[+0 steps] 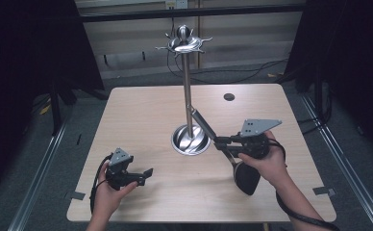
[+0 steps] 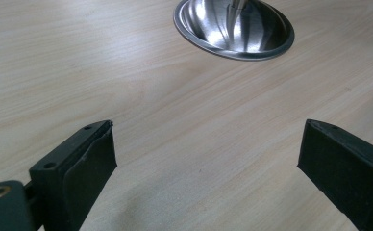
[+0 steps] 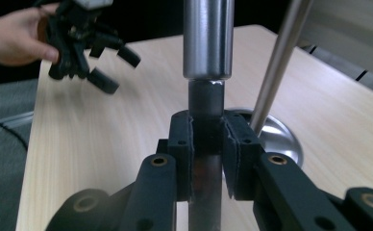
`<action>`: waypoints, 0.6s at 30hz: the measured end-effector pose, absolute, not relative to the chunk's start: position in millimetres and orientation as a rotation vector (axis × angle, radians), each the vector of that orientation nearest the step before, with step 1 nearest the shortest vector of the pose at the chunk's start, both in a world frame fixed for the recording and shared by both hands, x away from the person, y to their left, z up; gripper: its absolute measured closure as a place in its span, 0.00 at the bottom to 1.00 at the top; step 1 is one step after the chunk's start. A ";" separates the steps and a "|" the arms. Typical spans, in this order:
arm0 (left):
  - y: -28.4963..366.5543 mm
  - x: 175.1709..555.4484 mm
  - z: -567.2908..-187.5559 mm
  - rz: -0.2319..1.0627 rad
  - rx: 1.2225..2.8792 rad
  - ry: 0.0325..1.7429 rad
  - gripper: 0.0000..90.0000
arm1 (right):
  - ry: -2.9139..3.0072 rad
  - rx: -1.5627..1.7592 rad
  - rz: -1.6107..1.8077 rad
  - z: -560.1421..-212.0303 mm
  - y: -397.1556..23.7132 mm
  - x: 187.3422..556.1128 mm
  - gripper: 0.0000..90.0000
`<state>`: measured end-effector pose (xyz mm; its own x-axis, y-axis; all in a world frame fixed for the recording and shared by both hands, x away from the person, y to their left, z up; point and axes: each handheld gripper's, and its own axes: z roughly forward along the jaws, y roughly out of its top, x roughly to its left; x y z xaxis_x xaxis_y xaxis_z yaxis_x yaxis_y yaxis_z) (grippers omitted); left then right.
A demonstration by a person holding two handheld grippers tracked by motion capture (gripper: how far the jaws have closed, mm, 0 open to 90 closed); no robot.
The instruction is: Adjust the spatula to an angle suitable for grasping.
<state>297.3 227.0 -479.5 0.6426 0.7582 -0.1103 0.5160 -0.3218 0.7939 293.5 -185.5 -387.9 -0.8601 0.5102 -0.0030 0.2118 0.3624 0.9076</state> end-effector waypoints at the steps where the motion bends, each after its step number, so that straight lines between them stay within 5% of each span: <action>1: 226.7 297.4 -479.9 0.359 2.012 0.991 0.06 | 2.314 0.637 1.529 -385.3 -188.7 293.2 0.85; 18: 228.4 297.9 -479.5 0.361 1.997 1.003 0.06 | 2.142 0.709 1.601 -372.7 -201.7 295.1 0.84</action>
<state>297.9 228.4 -479.5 0.6369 0.7631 -0.1102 0.5176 -0.3172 0.7947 295.1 -201.7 -372.7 -0.8037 0.5950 0.0025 0.1708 0.2267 0.9589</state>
